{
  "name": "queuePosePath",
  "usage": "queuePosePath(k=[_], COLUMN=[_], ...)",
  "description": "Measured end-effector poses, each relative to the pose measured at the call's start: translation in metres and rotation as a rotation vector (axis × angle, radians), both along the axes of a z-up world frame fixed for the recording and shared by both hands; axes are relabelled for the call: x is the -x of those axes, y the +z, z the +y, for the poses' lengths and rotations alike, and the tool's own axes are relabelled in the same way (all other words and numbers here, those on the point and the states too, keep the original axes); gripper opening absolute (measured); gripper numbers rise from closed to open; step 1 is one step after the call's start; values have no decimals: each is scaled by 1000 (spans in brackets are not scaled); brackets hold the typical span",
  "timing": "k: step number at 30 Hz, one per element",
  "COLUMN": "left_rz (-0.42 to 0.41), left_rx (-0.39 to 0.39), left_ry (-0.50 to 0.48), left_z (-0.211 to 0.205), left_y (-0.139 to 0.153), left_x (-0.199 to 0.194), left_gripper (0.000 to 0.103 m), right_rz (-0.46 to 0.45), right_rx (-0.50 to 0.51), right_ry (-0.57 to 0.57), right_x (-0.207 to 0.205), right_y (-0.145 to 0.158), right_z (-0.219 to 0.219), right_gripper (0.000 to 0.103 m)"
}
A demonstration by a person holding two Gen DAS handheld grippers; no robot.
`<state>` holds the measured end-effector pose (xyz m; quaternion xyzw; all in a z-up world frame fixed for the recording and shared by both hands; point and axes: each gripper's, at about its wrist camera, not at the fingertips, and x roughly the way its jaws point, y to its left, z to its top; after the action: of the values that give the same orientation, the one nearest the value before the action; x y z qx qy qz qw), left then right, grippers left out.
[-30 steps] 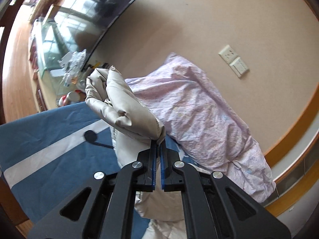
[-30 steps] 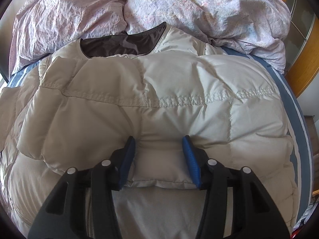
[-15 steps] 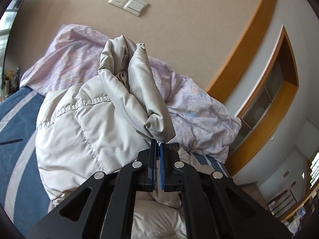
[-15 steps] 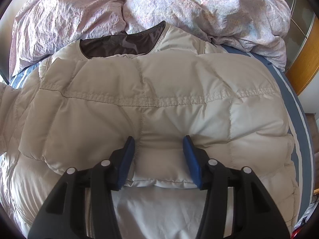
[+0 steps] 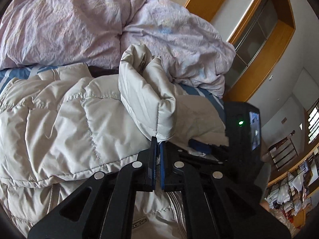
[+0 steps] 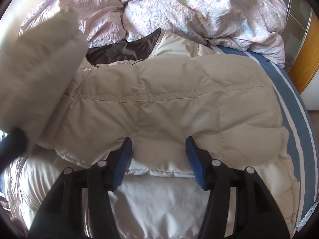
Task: Fold large clothes
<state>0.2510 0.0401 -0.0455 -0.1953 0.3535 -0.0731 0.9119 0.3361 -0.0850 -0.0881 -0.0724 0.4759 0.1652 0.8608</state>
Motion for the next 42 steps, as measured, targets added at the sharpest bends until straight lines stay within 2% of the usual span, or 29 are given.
queuePosePath(k=[7, 8, 10, 11, 12, 13, 16, 21, 23, 26, 32, 39, 42], left_rz=[40, 43, 50, 49, 40, 24, 1, -12, -7, -5, 25, 65, 73], left_rx=[6, 14, 52, 65, 63, 53, 50, -14, -59, -110, -138, -115, -110], left_ry=[11, 6, -14, -22, -24, -24, -25, 82, 135, 210, 315, 327, 324], left_z=[-4, -5, -6, -7, -9, -10, -5, 27, 41, 63, 99, 112, 113], left_y=[-2, -2, -3, -2, 0, 2, 10, 22, 24, 25, 17, -1, -5], left_x=[-6, -6, -10, -10, -8, -5, 4, 22, 28, 37, 44, 42, 42], left_gripper=[3, 9, 31, 54, 68, 70, 75, 77, 77, 77, 80, 80, 80], right_rz=[-41, -41, -45, -50, -57, -65, -103, -242, -288, -304, -211, -68, 4], right_rx=[13, 13, 17, 20, 25, 27, 37, 11, -39, -67, -71, -12, -6], right_ry=[-30, -33, -37, -39, -44, -50, -81, -114, -69, 24, 147, 125, 106], right_x=[3, 2, 2, 2, 2, 4, 8, 21, 29, 34, 26, 8, -4], right_y=[5, 4, 5, 5, 6, 7, 14, 42, 55, 62, 45, 10, -3], right_z=[-14, -16, -18, -19, -20, -21, -27, -37, -34, -18, 22, 35, 36], right_gripper=[57, 57, 57, 57, 57, 57, 57, 49, 46, 42, 34, 31, 36])
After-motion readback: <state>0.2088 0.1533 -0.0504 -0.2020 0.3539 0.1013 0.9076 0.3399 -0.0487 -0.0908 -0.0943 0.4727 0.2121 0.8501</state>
